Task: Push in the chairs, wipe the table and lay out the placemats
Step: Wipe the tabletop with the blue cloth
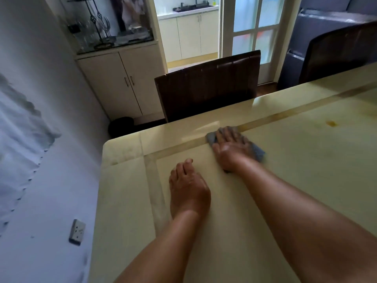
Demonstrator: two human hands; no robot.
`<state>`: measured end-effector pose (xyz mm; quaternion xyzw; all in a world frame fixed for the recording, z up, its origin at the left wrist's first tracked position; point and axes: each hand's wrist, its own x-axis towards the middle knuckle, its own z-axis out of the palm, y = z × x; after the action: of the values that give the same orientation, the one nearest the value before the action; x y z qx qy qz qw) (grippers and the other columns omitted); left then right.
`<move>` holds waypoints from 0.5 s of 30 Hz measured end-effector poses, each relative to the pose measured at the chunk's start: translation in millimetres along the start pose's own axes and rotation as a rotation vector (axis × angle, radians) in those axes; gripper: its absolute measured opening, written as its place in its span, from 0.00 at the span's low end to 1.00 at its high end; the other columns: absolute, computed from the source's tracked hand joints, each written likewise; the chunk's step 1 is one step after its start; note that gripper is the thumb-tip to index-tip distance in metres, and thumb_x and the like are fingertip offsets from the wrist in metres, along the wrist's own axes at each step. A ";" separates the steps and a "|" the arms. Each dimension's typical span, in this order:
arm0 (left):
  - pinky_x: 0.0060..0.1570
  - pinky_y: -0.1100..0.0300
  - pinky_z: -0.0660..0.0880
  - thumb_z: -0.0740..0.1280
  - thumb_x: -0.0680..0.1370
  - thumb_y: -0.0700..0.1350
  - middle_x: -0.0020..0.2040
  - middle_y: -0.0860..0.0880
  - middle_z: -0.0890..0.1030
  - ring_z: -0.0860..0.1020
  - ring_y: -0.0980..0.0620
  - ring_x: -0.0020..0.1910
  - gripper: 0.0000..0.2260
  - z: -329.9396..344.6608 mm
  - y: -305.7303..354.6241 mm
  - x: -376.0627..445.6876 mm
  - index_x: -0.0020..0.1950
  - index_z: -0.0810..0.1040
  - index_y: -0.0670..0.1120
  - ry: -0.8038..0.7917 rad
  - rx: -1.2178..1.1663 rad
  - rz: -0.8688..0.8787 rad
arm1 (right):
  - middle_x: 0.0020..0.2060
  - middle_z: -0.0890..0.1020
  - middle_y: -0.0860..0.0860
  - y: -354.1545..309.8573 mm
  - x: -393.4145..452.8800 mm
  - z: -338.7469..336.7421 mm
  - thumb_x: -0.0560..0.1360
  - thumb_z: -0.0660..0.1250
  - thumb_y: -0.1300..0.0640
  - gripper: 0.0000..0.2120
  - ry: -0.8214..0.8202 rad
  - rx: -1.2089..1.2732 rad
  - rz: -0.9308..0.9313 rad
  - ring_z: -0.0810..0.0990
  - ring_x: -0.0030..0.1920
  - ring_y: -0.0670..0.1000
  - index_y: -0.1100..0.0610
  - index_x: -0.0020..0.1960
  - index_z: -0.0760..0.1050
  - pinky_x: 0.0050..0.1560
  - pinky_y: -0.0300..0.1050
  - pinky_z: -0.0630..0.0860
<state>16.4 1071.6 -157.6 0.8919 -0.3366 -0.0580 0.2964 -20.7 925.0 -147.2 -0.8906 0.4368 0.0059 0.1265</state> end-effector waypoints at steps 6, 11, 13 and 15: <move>0.70 0.54 0.60 0.52 0.79 0.42 0.69 0.46 0.65 0.63 0.47 0.67 0.22 -2.5 1.0 0.1 0.74 0.56 0.48 0.008 -0.068 -0.004 | 0.77 0.41 0.46 -57.6 10.7 12.1 0.81 0.53 0.46 0.30 -0.105 -0.065 -0.428 0.38 0.77 0.50 0.48 0.77 0.42 0.75 0.55 0.41; 0.72 0.54 0.58 0.48 0.75 0.43 0.69 0.47 0.66 0.62 0.47 0.68 0.25 0.4 -1.9 -0.1 0.73 0.59 0.48 0.018 -0.040 0.035 | 0.78 0.47 0.46 -38.6 46.1 1.6 0.82 0.44 0.47 0.25 -0.058 0.049 -0.298 0.43 0.77 0.49 0.47 0.77 0.46 0.75 0.55 0.44; 0.71 0.53 0.59 0.40 0.68 0.47 0.68 0.45 0.68 0.64 0.45 0.67 0.32 0.8 -4.0 0.5 0.72 0.61 0.47 0.037 -0.001 0.064 | 0.78 0.47 0.47 -21.7 60.6 -4.2 0.81 0.43 0.47 0.25 -0.003 0.037 -0.158 0.44 0.77 0.51 0.49 0.78 0.46 0.74 0.57 0.45; 0.70 0.54 0.58 0.38 0.65 0.48 0.67 0.45 0.69 0.64 0.45 0.66 0.35 1.8 -5.9 2.0 0.71 0.62 0.47 0.045 0.018 0.076 | 0.78 0.47 0.49 5.2 69.2 -7.4 0.81 0.44 0.47 0.26 0.067 0.047 0.036 0.44 0.77 0.53 0.50 0.78 0.46 0.74 0.58 0.46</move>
<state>20.7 1072.9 -162.2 0.8822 -0.3641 -0.0233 0.2977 17.3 866.5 -149.6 -0.8791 0.4566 -0.0320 0.1326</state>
